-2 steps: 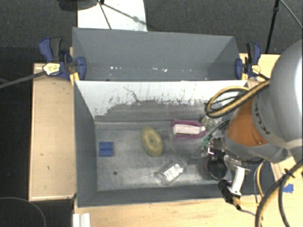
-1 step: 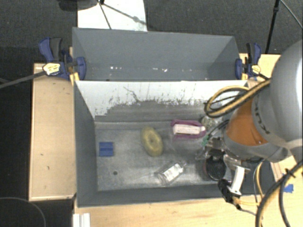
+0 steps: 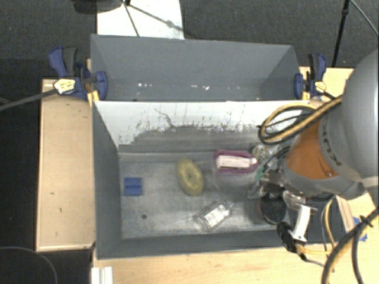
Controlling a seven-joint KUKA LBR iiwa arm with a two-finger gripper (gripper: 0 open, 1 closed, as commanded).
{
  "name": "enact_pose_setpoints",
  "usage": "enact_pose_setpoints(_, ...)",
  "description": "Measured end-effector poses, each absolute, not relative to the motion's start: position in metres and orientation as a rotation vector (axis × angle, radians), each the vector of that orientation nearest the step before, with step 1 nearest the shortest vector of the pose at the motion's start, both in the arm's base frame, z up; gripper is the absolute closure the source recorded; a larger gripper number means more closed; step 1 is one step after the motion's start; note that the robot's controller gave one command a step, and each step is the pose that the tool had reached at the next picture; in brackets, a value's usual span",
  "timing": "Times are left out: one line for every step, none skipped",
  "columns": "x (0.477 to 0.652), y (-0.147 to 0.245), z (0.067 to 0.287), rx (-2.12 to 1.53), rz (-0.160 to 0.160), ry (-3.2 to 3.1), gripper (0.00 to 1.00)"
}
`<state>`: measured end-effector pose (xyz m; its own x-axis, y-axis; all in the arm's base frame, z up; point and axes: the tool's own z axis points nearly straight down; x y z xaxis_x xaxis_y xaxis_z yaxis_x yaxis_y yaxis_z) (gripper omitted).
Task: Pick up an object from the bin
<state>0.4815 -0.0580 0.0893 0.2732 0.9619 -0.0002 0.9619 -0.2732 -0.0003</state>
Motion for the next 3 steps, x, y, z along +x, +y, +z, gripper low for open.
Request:
enact_pose_setpoints(0.481, -0.058, 0.110, -2.497, 0.000, -1.909, 1.00)
enact_pose_setpoints(0.481, -0.059, 0.121, -2.485, -0.001, -1.928, 1.00)
enact_pose_setpoints(0.483, -0.059, 0.199, -2.480, -0.006, -1.935, 1.00)
